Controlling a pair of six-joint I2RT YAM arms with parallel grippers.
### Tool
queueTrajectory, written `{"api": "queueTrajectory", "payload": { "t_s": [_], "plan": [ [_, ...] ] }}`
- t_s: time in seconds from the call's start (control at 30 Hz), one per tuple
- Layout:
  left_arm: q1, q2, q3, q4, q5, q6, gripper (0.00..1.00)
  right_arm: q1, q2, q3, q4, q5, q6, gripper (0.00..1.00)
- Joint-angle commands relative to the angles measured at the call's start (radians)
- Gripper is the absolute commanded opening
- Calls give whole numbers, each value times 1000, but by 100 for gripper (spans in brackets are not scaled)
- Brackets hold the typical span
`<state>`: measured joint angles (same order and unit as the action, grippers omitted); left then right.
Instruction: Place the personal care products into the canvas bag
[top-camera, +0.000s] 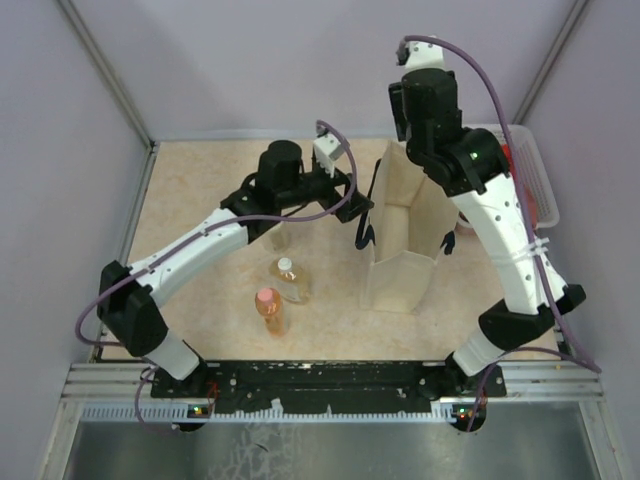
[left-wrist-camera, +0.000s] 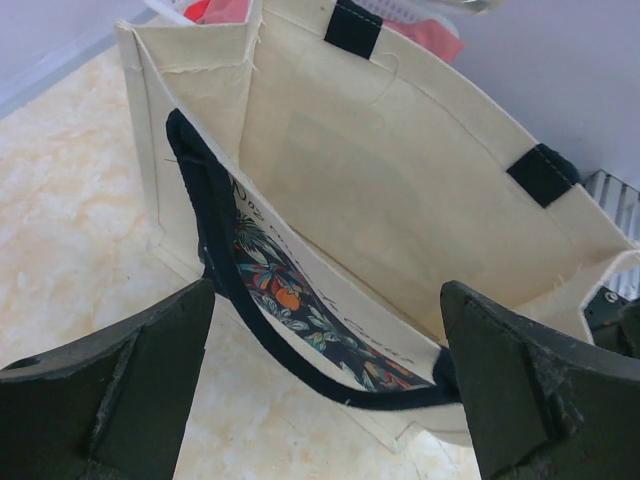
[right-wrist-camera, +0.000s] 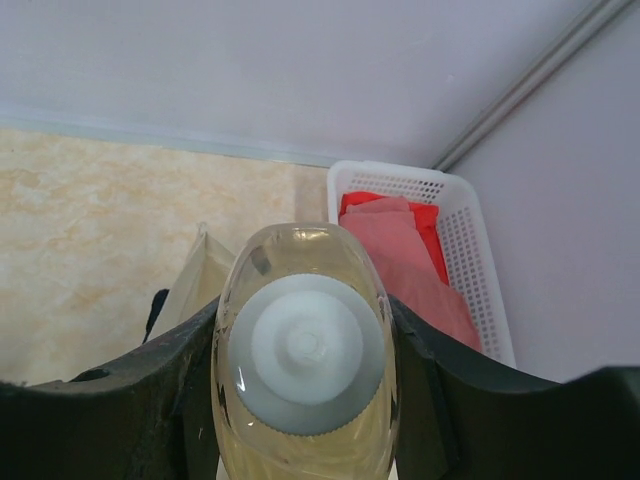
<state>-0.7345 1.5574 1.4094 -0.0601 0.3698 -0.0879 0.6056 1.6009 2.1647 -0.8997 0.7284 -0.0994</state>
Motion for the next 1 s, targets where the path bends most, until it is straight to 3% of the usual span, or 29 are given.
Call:
{"api": "queueTrajectory", "payload": {
  "t_s": [0.0, 0.3, 0.37, 0.5, 0.63, 0.97],
  "plan": [
    [-32, 83, 45, 64, -75, 19, 100, 2, -126, -49, 107, 12, 32, 0],
    [-61, 195, 103, 89, -134, 50, 98, 2, -185, -154, 96, -24, 79, 0],
    [-62, 205, 112, 85, -142, 61, 85, 2, -189, -164, 95, -23, 84, 0],
    [-62, 217, 130, 70, -163, 77, 48, 2, -188, -169, 91, -24, 84, 0],
    [-62, 226, 142, 59, -182, 90, 26, 2, -187, -184, 105, -40, 86, 0],
    [-57, 199, 126, 41, -249, 120, 9, -11, -195, -288, 168, -113, 104, 0]
  ]
}}
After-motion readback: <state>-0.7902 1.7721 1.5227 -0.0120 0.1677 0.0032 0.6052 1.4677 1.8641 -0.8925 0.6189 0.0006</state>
